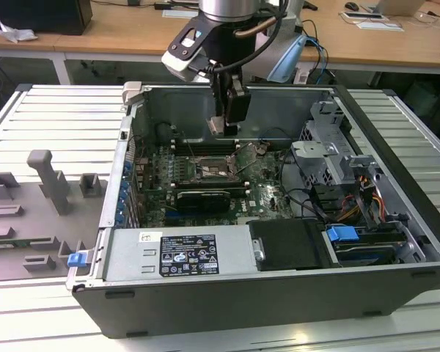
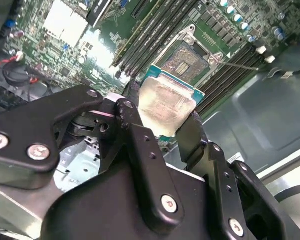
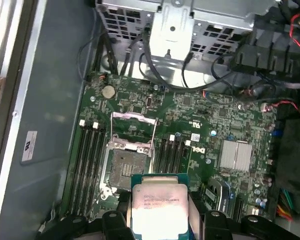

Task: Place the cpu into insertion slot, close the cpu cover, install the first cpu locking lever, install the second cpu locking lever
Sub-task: 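Place the cpu into insertion slot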

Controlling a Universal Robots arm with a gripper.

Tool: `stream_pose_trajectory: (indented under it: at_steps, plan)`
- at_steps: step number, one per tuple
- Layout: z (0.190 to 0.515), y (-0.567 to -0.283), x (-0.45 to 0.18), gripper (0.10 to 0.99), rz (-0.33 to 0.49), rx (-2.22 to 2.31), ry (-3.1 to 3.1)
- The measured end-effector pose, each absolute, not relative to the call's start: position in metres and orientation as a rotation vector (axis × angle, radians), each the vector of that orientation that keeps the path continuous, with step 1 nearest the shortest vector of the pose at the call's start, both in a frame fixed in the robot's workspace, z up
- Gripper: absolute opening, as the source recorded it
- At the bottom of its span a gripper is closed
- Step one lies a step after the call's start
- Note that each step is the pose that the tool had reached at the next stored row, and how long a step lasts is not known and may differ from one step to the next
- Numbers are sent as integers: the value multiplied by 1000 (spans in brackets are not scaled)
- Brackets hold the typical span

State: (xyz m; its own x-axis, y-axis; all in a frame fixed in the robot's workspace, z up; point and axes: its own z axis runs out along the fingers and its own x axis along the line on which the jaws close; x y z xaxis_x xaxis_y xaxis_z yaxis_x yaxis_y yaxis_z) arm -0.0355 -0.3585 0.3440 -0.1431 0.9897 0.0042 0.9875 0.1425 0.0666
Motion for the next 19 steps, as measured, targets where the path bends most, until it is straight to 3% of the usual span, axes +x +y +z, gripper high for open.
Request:
stream_pose_trajectory:
  at_steps: [19]
  plan:
    - [331, -359, -36, 537, 76, 2096, 2286]
